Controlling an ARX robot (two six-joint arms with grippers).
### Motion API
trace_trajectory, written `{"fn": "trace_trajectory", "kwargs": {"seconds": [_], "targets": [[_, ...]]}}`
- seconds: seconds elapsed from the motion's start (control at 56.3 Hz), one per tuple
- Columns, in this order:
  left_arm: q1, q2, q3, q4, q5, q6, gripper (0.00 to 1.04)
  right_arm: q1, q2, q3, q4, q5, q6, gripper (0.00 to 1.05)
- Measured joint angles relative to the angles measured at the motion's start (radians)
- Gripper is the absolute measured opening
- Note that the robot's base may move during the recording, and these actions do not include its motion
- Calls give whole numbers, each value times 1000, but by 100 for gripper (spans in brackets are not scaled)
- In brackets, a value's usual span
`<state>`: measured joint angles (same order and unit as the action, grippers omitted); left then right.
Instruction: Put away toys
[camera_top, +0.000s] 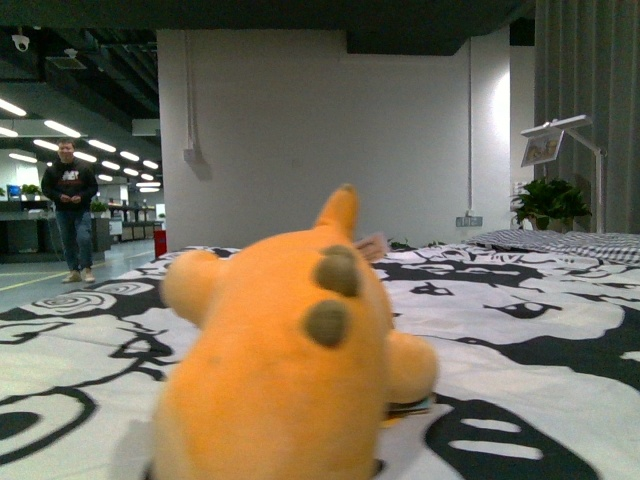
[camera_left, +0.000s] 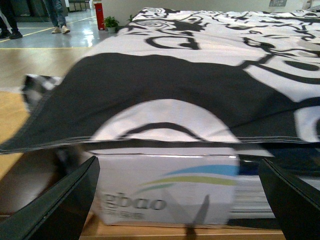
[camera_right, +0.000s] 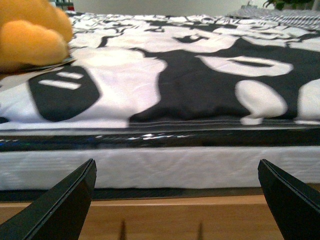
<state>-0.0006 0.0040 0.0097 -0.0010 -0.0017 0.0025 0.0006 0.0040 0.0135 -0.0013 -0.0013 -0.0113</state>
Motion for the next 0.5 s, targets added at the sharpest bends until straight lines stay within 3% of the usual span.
{"fn": "trace_trajectory", "kwargs": {"seconds": [0.498], "targets": [[-2, 0, 0, 0, -5, 0, 99, -1, -1, 0, 0, -4, 0, 98]]}}
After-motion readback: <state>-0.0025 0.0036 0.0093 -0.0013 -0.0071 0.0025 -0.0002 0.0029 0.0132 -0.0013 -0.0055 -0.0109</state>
